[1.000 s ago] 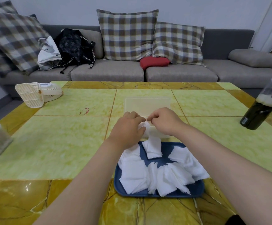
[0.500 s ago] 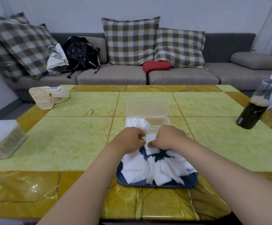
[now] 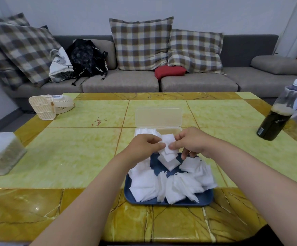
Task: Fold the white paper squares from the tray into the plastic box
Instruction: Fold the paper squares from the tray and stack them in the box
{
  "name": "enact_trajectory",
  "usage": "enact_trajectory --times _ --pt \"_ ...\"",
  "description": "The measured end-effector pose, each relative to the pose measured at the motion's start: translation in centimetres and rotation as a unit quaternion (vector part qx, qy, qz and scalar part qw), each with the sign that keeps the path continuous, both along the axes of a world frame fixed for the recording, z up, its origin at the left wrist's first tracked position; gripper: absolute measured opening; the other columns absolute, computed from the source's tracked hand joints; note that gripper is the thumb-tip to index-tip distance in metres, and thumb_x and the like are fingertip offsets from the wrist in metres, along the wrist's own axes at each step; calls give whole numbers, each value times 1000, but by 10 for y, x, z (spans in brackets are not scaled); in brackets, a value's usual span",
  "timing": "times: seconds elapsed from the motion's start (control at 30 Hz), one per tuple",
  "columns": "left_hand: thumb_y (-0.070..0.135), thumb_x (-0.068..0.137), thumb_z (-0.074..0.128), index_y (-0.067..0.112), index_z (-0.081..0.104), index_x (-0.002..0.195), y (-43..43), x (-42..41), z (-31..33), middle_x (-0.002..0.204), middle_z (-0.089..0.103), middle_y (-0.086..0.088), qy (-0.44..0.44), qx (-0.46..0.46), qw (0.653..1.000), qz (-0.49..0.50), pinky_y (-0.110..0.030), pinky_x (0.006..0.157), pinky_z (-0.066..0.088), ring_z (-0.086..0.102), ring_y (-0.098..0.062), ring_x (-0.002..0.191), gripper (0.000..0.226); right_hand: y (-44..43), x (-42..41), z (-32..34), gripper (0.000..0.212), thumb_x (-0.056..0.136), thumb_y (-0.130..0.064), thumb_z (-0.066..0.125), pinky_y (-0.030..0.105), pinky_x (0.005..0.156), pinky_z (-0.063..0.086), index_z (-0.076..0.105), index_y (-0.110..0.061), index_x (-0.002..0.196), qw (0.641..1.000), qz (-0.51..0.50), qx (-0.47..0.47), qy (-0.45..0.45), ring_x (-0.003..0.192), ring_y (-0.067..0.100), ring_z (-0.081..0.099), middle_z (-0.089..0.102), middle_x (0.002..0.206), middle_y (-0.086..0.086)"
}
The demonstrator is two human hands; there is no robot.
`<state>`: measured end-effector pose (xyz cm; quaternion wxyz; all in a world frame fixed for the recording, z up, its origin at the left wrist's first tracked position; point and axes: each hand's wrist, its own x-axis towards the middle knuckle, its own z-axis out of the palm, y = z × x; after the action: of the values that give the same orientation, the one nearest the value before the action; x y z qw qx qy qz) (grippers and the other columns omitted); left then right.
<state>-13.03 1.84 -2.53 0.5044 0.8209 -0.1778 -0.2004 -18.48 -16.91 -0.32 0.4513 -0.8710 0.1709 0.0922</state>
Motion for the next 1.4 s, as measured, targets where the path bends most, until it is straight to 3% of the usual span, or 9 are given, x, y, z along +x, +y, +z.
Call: enact_trajectory --times 0.17,0.37,0.53,0.7,0.97,1.07,1.2,1.3,1.4 --pt "9 89 71 6 72 105 1 -2 4 86 73 -7 60 -53 996 35 -14 55 53 68 -10 61 16 0 0 -4 17 84 -21 78 26 48 34 76 -6 92 1000 -11 2 6 59 20 70 76 100 19" --pt "8 94 63 5 73 105 7 3 4 83 70 -4 31 -34 996 77 -11 49 49 64 -12 65 15 -7 -3 10 15 83 -17 80 23 45 36 69 -7 82 999 32 -10 -29 52 14 61 66 72 2" --pt "8 95 61 7 74 104 9 4 10 99 77 -14 89 -90 992 29 -28 73 62 74 -21 84 16 6 -8 16 19 83 -18 81 24 41 37 75 -2 90 994 100 9 -38 47 14 53 65 62 0" --pt "9 95 64 6 74 107 9 3 13 100 77 -16 117 -119 986 13 -31 78 62 74 -28 94 16 16 -1 9 39 74 -26 87 25 46 34 67 5 86 996 64 -21 -57 48 17 50 58 66 10" --pt "20 100 58 4 73 110 8 3 16 102 76 -18 124 -136 983 16 -31 78 62 75 -27 93 24 16 4 5 35 66 -36 91 24 46 30 61 -20 59 999 11 -13 -50 57 22 46 60 66 11" --pt "37 100 56 4 71 113 10 1 21 103 76 -17 165 -158 973 -12 -37 85 60 74 -29 97 38 17 4 5 31 68 -34 89 22 43 29 64 -17 67 999 2 -1 -44 55 20 47 61 70 9" --pt "6 87 73 8 63 118 13 0 20 101 77 -15 109 -134 985 -16 -30 78 60 75 -22 92 33 21 0 7 38 70 -28 91 21 42 36 70 -14 98 996 -20 38 -79 59 14 58 72 82 -1" --pt "3 87 72 5 63 117 11 1 18 105 76 -16 133 -157 979 -1 -25 72 59 75 -22 89 32 23 0 8 25 72 -24 90 22 44 39 73 -16 90 994 -21 50 -98 58 12 61 73 75 -4" --pt "10 89 72 3 68 112 10 -1 16 103 76 -10 165 -162 973 -7 -21 72 58 74 -14 86 25 24 1 8 30 67 -30 93 23 45 39 71 -16 81 990 -42 63 -122 56 13 56 66 66 -7"
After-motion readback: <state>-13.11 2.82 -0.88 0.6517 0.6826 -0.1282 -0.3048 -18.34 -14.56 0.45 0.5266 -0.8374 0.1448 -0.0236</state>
